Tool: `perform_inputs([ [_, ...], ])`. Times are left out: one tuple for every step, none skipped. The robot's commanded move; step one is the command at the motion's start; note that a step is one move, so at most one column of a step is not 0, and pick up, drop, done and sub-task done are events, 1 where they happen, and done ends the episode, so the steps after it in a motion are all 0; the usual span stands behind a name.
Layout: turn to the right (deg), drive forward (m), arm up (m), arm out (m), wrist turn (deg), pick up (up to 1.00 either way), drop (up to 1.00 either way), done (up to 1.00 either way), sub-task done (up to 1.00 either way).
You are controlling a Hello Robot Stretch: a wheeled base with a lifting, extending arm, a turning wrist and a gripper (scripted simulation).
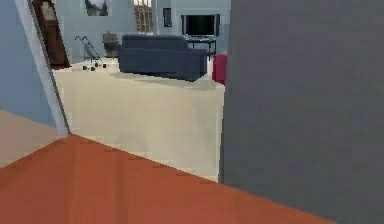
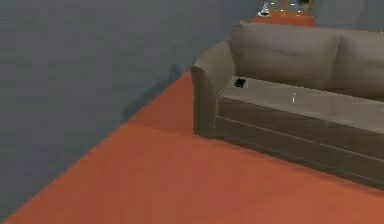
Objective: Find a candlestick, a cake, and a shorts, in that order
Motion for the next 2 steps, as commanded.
perform_inputs([
  [3.0, 0.00, 0.00, 0.00, 0.0, 0.00, 0.00, 0.00, 0.00],
  [6.0, 0.00, 0.00, 0.00, 0.0, 0.00, 0.00, 0.00, 0.00],
])
